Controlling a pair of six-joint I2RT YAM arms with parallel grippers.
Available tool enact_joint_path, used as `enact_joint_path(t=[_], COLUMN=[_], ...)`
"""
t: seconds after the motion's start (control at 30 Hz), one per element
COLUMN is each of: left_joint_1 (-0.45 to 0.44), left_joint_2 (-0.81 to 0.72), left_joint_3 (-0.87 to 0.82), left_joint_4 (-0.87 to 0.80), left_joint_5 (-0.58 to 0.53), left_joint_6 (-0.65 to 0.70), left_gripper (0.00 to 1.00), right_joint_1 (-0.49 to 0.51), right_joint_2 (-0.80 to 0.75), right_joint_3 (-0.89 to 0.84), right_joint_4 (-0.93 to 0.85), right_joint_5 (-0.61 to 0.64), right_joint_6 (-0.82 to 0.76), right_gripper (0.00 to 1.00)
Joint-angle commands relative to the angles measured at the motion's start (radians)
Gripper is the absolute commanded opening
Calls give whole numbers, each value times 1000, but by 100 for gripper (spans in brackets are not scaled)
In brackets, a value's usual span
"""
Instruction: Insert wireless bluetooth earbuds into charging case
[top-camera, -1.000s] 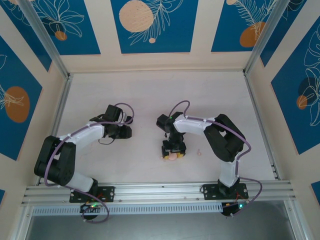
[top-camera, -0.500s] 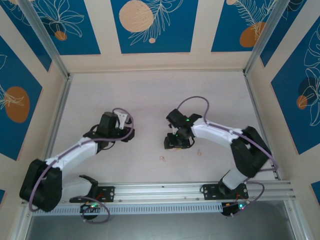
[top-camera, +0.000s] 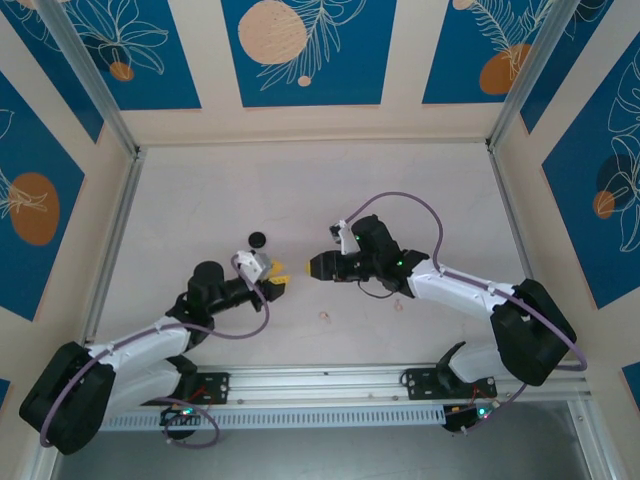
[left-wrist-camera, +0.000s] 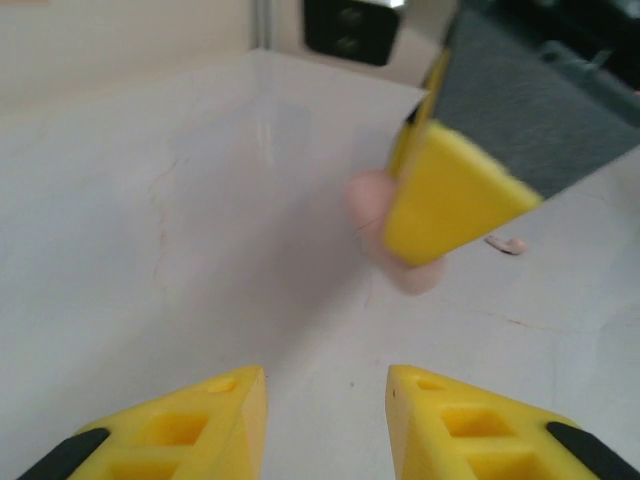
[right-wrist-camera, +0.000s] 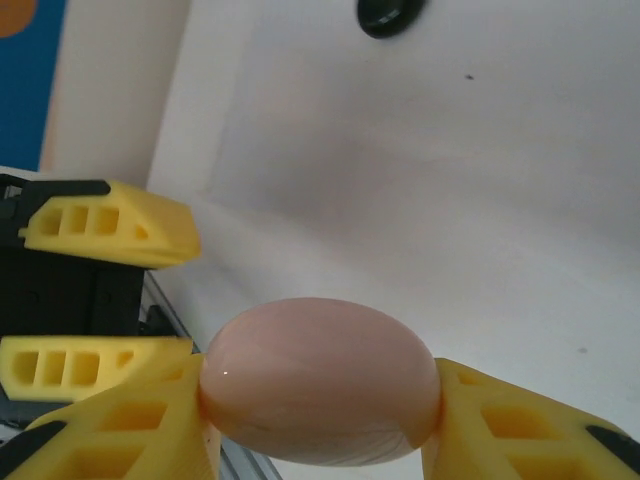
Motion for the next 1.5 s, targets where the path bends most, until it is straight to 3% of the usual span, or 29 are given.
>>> enact_joint_path(t=[0.0, 0.47, 1.0, 1.47], left_joint_1=[-34, -96, -127, -139], left_joint_2=[-17, 116, 235, 269], left_joint_3=[-17, -2, 11, 23], left_joint_4=[100, 304, 511, 572], left_joint_5=[51, -13, -79, -76], left_joint_6=[104, 57, -74, -112], left_gripper=[35, 34, 37, 40], right_joint_1=[0, 28, 45, 57], right_joint_2=[-49, -73, -63, -41], right_joint_3=[-40, -100, -108, -107], right_joint_4=[198, 380, 398, 409], right_joint_5=[-55, -76, -79, -84], right_joint_6=[45, 107, 108, 115], right_gripper=[45, 46, 46, 48])
